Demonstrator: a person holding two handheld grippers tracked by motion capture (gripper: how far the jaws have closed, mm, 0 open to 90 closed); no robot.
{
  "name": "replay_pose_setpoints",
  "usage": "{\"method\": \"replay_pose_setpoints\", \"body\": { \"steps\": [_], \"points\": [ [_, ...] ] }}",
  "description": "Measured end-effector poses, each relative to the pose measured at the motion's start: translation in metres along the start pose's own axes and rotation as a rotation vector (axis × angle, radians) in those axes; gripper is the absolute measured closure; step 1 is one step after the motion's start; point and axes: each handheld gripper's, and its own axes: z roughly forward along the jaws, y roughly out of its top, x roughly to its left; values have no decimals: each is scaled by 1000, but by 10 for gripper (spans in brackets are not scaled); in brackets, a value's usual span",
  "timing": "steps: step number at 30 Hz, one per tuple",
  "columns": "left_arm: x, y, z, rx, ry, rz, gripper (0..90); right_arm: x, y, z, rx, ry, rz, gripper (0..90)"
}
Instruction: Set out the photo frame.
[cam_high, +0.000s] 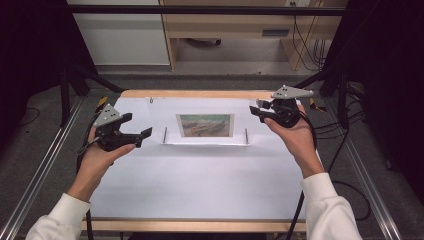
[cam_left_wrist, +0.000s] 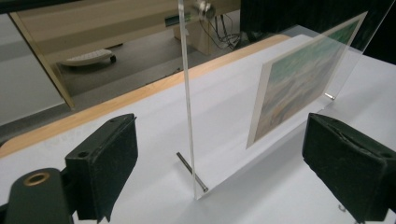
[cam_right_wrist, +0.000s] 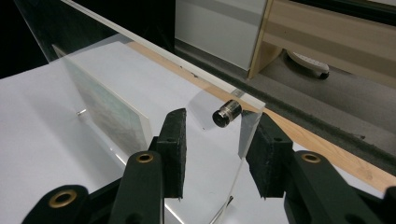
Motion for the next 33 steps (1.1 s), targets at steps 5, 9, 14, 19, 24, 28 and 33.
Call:
{"method": "replay_pose_setpoints", "body": {
  "steps": [5,9,14,19,24,28,33],
  "points": [
    [1,-11,3,14,2,-15,104,-3,1,3,-4,0,16,609],
    [2,-19,5,21,4,-24,104,-5,1,5,-6,-1,25,608],
    [2,-28,7,34,12,-17,104,-7,2,7,-7,-2,35,607],
    [5,-34,8,25,32,-26,100,-8,2,9,-10,-5,42,606],
    [8,-43,10,44,46,-27,100,-10,3,12,-14,-10,50,604],
    [7,-50,12,55,44,-26,100,-12,5,15,-6,-14,55,602],
    [4,-58,15,75,43,-19,100,-15,6,19,-10,-17,72,601]
  ]
}}
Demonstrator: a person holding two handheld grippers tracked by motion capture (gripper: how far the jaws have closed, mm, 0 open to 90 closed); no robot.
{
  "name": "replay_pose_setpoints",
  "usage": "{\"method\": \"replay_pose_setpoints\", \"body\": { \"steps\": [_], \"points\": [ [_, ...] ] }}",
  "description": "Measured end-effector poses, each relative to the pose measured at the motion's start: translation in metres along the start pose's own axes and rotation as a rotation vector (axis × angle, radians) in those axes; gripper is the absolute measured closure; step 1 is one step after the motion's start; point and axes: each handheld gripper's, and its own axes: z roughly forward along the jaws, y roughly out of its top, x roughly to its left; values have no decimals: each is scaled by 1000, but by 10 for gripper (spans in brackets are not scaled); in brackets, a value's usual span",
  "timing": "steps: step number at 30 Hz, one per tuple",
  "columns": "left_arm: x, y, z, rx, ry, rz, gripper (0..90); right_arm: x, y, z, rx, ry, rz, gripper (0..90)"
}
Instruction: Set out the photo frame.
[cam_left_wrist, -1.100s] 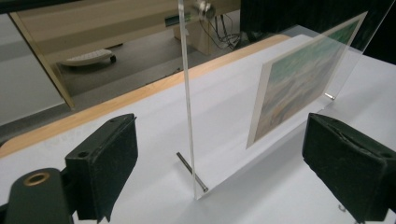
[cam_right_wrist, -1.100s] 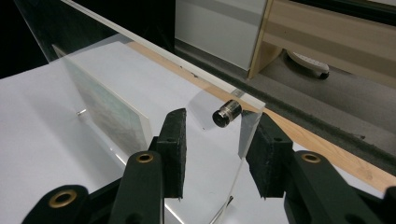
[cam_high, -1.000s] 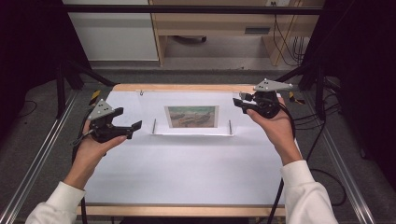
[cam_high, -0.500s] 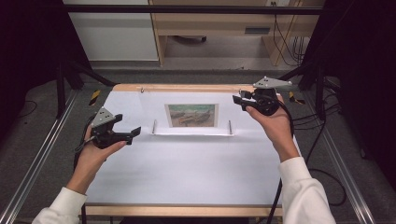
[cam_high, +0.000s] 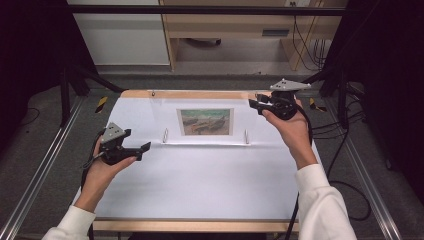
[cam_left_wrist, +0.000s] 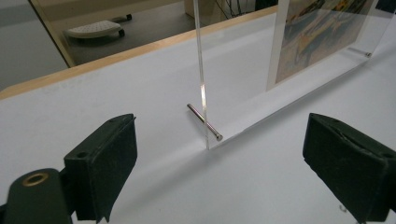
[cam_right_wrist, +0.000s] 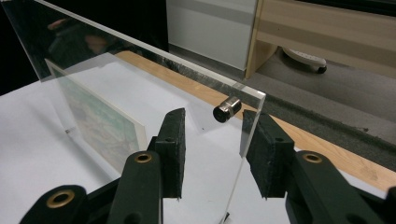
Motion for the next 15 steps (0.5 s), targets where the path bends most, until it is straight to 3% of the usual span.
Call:
{"method": "replay_pose_setpoints", "body": {
  "steps": [15],
  "points": [
    [-3,-13,3,40,-3,6,100,-5,1,8,-6,-11,45,597]
  ]
}}
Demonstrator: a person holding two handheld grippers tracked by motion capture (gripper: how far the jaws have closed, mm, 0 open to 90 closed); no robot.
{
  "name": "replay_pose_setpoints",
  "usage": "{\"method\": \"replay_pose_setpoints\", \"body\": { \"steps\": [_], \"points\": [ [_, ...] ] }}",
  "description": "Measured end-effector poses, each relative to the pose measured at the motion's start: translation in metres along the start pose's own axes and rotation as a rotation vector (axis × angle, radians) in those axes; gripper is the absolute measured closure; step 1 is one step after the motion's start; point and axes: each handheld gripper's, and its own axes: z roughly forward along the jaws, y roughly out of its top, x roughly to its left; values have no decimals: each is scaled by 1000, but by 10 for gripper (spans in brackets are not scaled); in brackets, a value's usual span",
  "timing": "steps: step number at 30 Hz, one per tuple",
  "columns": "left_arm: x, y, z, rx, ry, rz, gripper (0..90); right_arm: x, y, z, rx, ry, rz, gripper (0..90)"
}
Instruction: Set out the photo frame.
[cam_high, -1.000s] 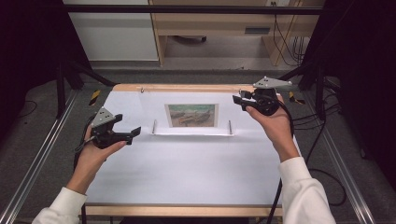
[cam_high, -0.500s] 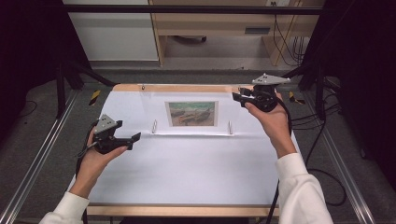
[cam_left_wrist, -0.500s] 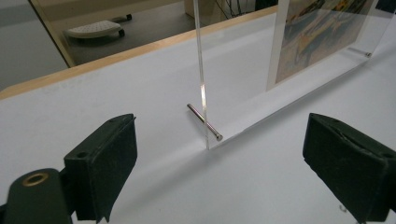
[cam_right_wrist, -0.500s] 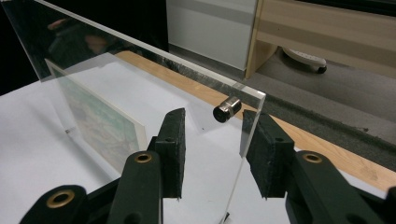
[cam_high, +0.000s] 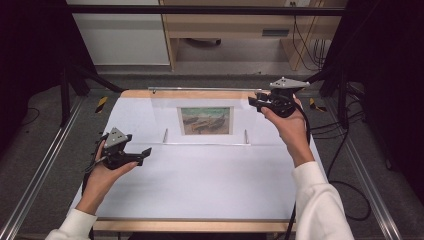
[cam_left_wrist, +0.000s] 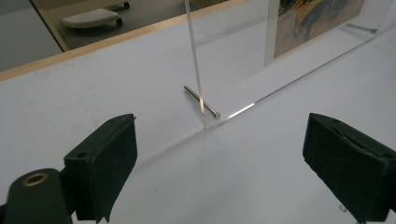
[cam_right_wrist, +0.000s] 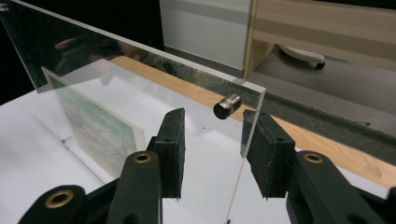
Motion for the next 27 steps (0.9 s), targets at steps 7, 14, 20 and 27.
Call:
{"method": "replay_pose_setpoints", "body": {
  "steps": [7,14,20,27],
  "points": [
    [0,-5,3,15,-2,-1,100,-2,1,3,8,-3,2,595],
    [4,-6,1,14,6,-8,100,-3,0,6,23,-12,15,596],
    [5,-8,1,16,5,-10,100,-3,2,8,28,-11,20,567],
    [6,-9,-1,15,10,-16,99,-2,2,9,33,-21,28,480]
  ]
}}
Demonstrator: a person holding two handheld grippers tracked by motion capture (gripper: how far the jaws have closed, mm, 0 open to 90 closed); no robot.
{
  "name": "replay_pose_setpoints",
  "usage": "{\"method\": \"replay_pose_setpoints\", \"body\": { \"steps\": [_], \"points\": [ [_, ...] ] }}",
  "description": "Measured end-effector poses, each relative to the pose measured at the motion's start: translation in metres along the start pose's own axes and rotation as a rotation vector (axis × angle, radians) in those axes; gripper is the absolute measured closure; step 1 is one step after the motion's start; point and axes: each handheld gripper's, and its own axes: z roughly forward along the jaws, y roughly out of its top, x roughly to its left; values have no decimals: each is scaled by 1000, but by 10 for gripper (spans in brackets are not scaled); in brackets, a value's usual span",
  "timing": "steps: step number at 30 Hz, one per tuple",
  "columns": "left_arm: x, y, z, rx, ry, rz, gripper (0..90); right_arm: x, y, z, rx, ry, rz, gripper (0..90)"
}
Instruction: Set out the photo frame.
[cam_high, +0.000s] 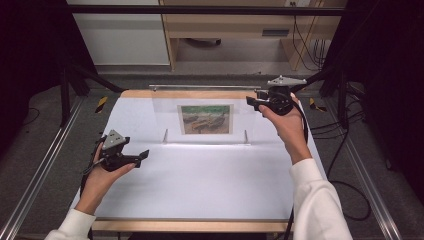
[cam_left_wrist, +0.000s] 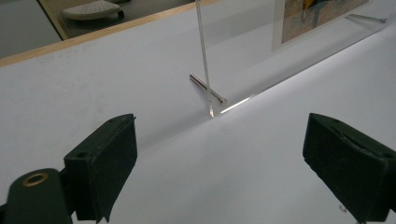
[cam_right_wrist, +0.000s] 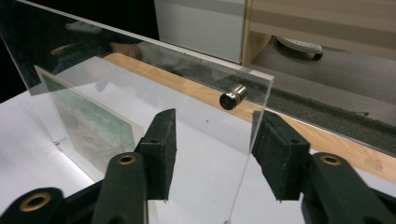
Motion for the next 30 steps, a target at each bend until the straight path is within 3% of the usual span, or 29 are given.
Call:
{"method": "replay_pose_setpoints", "body": {
  "steps": [8,13,20,30],
  "points": [
    [-1,-2,1,10,20,1,77,3,-7,-7,3,-79,-18,241],
    [-4,-3,-1,10,27,-3,60,9,-14,-19,-8,-107,-30,143],
    [-10,-2,-4,11,28,6,52,12,-24,-37,-25,-110,-21,85],
    [-15,-4,-9,17,33,12,51,20,-43,-65,-48,-153,-28,67]
  ]
}}
